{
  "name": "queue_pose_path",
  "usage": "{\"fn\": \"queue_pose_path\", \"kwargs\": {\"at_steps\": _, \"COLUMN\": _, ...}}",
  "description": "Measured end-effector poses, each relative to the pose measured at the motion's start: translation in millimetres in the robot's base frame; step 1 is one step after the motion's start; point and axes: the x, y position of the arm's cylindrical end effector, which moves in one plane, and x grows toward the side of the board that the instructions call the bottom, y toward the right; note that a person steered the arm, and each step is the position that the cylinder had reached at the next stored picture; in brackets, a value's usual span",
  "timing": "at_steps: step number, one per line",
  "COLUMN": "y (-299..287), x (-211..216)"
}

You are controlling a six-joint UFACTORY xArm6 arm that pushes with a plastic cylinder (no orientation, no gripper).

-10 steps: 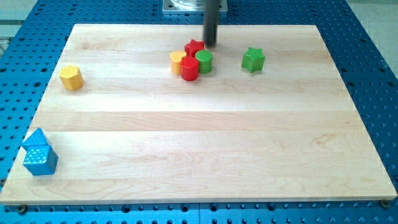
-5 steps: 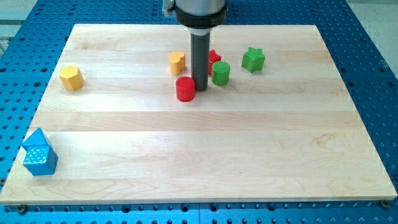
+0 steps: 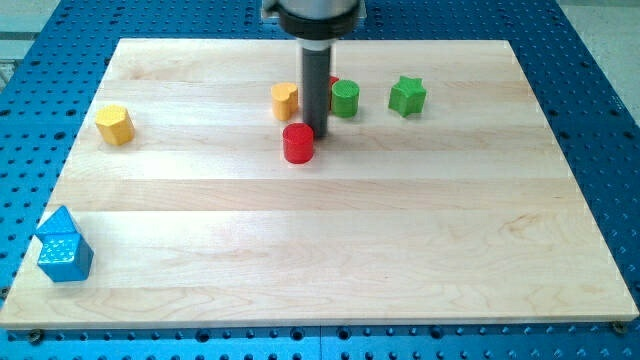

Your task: Move the red blocks to the center of the board

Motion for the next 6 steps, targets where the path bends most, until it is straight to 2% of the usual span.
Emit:
{"fn": "queue_pose_path", "kwargs": {"at_steps": 1, "y": -15, "x": -42}}
{"fn": "queue_pose_path", "kwargs": {"at_steps": 2, "y": -58, "x": -56}}
{"fn": "queue_pose_path", "kwargs": {"at_steps": 4, "y": 1, "x": -95}}
{"fn": "queue_pose_path", "kwargs": {"at_steps": 6, "y": 17, "x": -99}}
